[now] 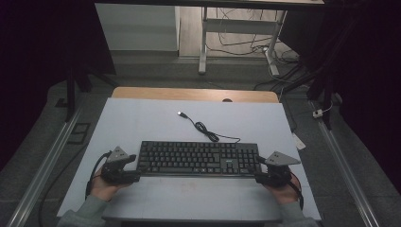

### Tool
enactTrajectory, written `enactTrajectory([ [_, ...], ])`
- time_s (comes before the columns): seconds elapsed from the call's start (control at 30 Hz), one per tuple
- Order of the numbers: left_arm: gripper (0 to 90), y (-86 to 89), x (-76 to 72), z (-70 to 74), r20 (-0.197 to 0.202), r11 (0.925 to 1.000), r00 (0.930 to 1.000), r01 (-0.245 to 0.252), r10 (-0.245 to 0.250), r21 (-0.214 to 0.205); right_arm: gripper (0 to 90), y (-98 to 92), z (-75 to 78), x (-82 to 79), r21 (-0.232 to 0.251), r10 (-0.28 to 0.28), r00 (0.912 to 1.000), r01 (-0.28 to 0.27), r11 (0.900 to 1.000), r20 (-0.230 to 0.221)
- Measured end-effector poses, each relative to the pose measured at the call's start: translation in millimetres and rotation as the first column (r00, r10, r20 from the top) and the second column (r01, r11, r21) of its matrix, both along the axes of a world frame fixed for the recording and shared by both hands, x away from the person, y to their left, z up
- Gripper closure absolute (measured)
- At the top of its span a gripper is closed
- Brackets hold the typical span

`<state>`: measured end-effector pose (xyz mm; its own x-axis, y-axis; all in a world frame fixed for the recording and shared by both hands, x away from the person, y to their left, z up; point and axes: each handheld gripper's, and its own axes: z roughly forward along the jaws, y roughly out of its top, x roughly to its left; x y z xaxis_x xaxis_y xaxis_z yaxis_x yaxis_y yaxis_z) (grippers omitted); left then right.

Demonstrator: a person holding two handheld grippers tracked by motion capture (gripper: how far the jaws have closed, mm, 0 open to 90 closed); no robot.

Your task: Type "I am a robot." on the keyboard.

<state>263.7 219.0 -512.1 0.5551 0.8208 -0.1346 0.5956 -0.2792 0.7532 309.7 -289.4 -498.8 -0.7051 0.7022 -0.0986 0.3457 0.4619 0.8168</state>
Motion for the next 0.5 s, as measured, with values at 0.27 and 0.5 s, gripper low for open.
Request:
enactTrajectory([
  [0.27, 29.3, -3.0, 0.8, -2.0, 0.001, 0.9998, 0.9999, 0.017, -0.017, 0.007, 44.3, -0.4, -1.1, 4.2, -0.01, 0.012, 0.9999, -0.012, 0.9999, 0.005],
  [0.5, 29.3, -1.9, 1.1, -2.2, 0.002, 0.9999, 0.9999, 0.011, -0.011, 0.007, 44.5, -0.7, -0.9, 4.6, -0.006, 0.018, 0.9998, -0.018, 0.9998, 0.007],
])
